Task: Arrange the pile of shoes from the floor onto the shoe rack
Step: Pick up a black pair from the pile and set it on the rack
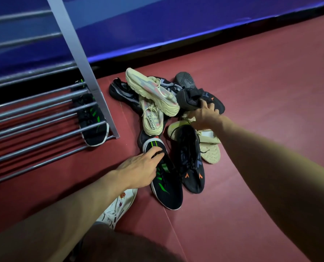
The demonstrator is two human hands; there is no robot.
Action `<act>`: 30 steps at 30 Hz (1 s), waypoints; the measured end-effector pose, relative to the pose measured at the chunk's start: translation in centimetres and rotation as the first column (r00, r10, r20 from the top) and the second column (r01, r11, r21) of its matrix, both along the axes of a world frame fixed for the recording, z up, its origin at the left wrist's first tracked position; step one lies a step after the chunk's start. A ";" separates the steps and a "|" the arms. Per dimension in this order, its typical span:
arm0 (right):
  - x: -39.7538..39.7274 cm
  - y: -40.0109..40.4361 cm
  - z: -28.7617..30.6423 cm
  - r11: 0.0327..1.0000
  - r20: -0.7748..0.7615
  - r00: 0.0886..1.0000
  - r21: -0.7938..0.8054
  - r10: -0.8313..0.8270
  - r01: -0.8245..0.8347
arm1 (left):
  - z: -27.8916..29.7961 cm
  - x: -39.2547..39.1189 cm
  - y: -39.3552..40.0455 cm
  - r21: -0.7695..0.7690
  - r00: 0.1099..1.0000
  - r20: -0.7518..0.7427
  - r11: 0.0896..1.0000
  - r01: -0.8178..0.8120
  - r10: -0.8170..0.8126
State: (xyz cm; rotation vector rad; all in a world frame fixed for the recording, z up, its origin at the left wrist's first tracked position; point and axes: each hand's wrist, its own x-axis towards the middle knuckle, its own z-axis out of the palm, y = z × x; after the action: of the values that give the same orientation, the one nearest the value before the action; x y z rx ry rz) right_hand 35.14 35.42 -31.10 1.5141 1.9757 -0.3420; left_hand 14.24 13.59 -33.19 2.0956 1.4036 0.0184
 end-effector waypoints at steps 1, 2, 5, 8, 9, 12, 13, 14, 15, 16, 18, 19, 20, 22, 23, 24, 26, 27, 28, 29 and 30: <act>0.1 0.2 -0.3 1.000 0.012 1.000 -0.004 0.028 -0.028 | -0.1 0.0 0.0 0.002 1.000 -0.001 1.000 -0.001 0.001; 0.1 0.2 -0.5 0.998 0.015 0.998 0.001 0.055 -0.055 | -0.2 0.0 0.0 0.003 1.000 -0.001 1.000 -0.001 0.001; 0.3 0.2 -0.6 0.994 0.023 0.995 0.051 0.097 -0.098 | -0.6 0.0 -0.2 0.001 1.000 -0.005 1.000 0.002 -0.002; 0.4 0.3 -0.2 0.992 0.009 0.994 0.056 0.110 -0.110 | -0.8 0.1 -0.3 0.003 1.000 -0.007 1.000 0.008 -0.008; 0.4 0.3 0.0 0.990 0.013 0.991 0.057 0.130 -0.130 | -0.8 0.1 -0.2 0.006 1.000 -0.004 1.000 0.009 -0.009; 0.8 -0.3 0.2 0.953 0.026 0.966 0.158 0.257 -0.257 | -0.7 0.0 -0.1 -0.002 1.000 -0.013 1.000 0.008 -0.008; 0.9 -0.5 0.5 0.937 0.014 0.959 0.209 0.285 -0.281 | -0.5 0.0 -0.1 -0.007 1.000 -0.015 1.000 0.006 -0.006; 1.1 -0.7 0.8 0.922 0.006 0.952 0.250 0.305 -0.297 | -0.3 0.0 -0.2 -0.013 1.000 -0.020 1.000 0.006 -0.006; 1.2 -0.7 1.3 0.915 0.001 0.951 0.274 0.308 -0.297 | -0.1 0.0 -0.2 -0.020 1.000 -0.026 1.000 0.008 -0.008; 1.3 -0.6 2.0 0.907 0.002 0.949 0.291 0.316 -0.303 | 0.2 0.0 -0.2 -0.030 0.999 -0.034 1.000 0.009 -0.010; 1.8 -0.1 3.4 0.908 -0.024 0.957 0.325 0.287 -0.264 | 0.8 0.0 -0.2 -0.047 0.999 -0.049 0.999 0.005 -0.008; 2.1 0.0 4.3 0.904 -0.030 0.962 0.351 0.271 -0.243 | 1.1 -0.1 -0.2 -0.051 0.998 -0.055 0.999 0.003 -0.006; 2.5 0.1 4.9 0.896 -0.022 0.964 0.375 0.266 -0.239 | 1.3 -0.1 -0.2 -0.051 0.998 -0.060 0.999 0.003 -0.006; 3.2 -0.5 5.7 0.888 0.010 0.960 0.376 0.280 -0.263 | 1.7 -0.1 -0.2 -0.043 0.998 -0.059 0.999 0.007 -0.009; 3.5 -1.2 5.9 0.889 0.025 0.955 0.357 0.296 -0.286 | 1.9 0.0 -0.2 -0.037 0.998 -0.057 0.999 0.010 -0.012; 3.7 -2.0 5.9 0.893 0.035 0.952 0.337 0.306 -0.299 | 1.9 0.0 -0.2 -0.030 0.998 -0.061 0.999 0.013 -0.015; 3.8 -3.7 5.4 0.898 0.068 0.946 0.300 0.316 -0.322 | 2.1 0.1 -0.2 -0.021 0.998 -0.063 1.000 0.016 -0.017; 3.7 -4.5 5.0 0.899 0.087 0.944 0.287 0.319 -0.330 | 2.2 0.1 -0.2 -0.018 0.998 -0.059 1.000 0.014 -0.015; 3.5 -5.3 4.6 0.905 0.104 0.944 0.268 0.314 -0.331 | 2.2 0.0 -0.3 -0.018 0.998 -0.056 1.000 0.013 -0.014; 3.3 -6.2 4.3 0.916 0.112 0.947 0.243 0.301 -0.320 | 2.3 -0.1 -0.5 -0.018 0.999 -0.050 1.000 0.012 -0.013; 3.0 -7.2 3.9 0.925 0.113 0.949 0.218 0.294 -0.312 | 2.4 -0.2 -0.7 -0.018 0.999 -0.047 1.000 0.012 -0.013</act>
State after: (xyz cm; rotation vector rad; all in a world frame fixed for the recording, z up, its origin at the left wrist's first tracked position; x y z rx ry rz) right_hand 38.11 28.25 -27.19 1.3032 2.2053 0.0828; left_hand 14.01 12.93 -30.83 2.1027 1.4127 -0.0491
